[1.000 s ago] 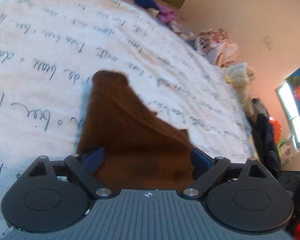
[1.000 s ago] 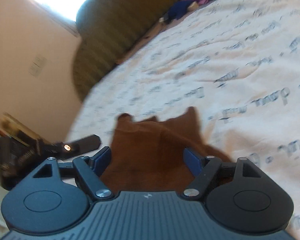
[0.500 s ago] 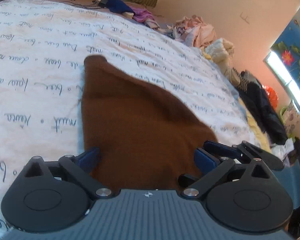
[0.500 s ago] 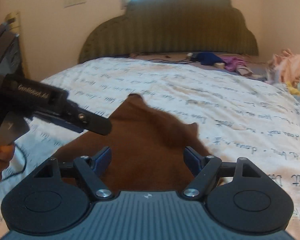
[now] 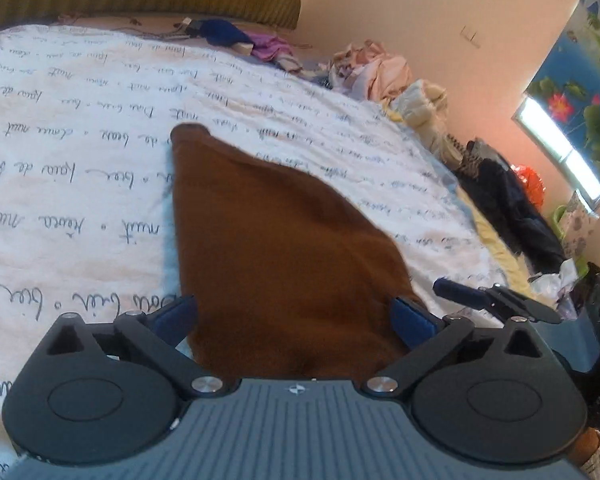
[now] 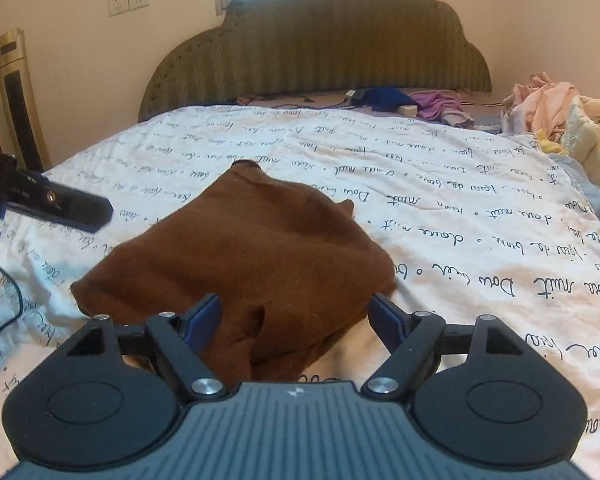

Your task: Fold small clothes

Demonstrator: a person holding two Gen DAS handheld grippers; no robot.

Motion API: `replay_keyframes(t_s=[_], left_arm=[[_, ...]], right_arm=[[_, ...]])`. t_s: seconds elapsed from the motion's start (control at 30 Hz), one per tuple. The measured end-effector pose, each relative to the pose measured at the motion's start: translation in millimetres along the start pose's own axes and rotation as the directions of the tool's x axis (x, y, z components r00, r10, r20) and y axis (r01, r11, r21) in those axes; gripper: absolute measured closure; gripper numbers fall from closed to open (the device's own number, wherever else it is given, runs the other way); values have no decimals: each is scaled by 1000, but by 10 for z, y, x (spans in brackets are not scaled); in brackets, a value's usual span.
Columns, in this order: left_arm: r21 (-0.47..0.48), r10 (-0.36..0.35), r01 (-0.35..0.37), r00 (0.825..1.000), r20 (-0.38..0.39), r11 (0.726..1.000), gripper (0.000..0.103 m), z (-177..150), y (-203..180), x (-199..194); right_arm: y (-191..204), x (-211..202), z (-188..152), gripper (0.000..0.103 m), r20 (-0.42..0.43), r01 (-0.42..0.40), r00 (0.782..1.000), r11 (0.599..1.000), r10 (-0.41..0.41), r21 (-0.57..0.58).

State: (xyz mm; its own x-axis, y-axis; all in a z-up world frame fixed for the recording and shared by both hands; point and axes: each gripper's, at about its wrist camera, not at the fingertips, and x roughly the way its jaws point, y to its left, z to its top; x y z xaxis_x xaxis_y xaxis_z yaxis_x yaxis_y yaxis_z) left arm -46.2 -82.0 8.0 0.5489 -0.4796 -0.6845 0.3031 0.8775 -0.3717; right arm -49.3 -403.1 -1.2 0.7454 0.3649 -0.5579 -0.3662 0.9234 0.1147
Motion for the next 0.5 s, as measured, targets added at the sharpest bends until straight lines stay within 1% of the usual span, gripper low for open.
replay_keyframes(t_s=[0.03, 0.07, 0.1, 0.13, 0.17, 0.2, 0.27, 0.33, 0.4, 0.5], left_arm=[[15, 51, -51, 998, -47, 999, 2, -55, 8, 127], [31, 117, -114, 988, -103, 993, 9, -124, 42, 259], [43, 156, -151, 979, -135, 988, 10, -212, 99, 342], [94, 154, -146, 985, -84, 985, 3, -292, 96, 291], [130, 182, -171, 980, -80, 977, 3, -313, 76, 253], [115, 167, -158, 983, -75, 981, 4, -297, 112, 178], [37, 71, -69, 996, -61, 997, 2, -164, 247, 79], [-37, 9, -10, 999, -51, 999, 1, 29, 396, 77], [-126, -77, 70, 995, -56, 990, 0, 210, 563, 167], [-243, -180, 160, 982, -61, 957, 0, 377, 737, 352]], right_arm=[[35, 75, -31, 23, -20, 11, 1000, 1000, -11, -29], [93, 205, -82, 23, -88, 68, 993, 994, -75, -87], [122, 329, -171, 21, -155, 112, 978, 981, -137, -156], [110, 352, -234, 16, -140, 99, 983, 985, -119, -139], [-16, 302, -232, 15, -144, 70, 986, 995, -79, -64], [-128, 279, -215, 15, -148, 41, 988, 999, -39, 13], [-397, 159, -170, 14, -111, -3, 994, 989, 19, 145], [-691, 148, -115, 13, -87, -65, 992, 949, 96, 307], [-910, 167, -55, 13, -44, -93, 992, 917, 120, 388], [-1013, 327, 33, 13, -55, -84, 991, 904, 118, 420]])
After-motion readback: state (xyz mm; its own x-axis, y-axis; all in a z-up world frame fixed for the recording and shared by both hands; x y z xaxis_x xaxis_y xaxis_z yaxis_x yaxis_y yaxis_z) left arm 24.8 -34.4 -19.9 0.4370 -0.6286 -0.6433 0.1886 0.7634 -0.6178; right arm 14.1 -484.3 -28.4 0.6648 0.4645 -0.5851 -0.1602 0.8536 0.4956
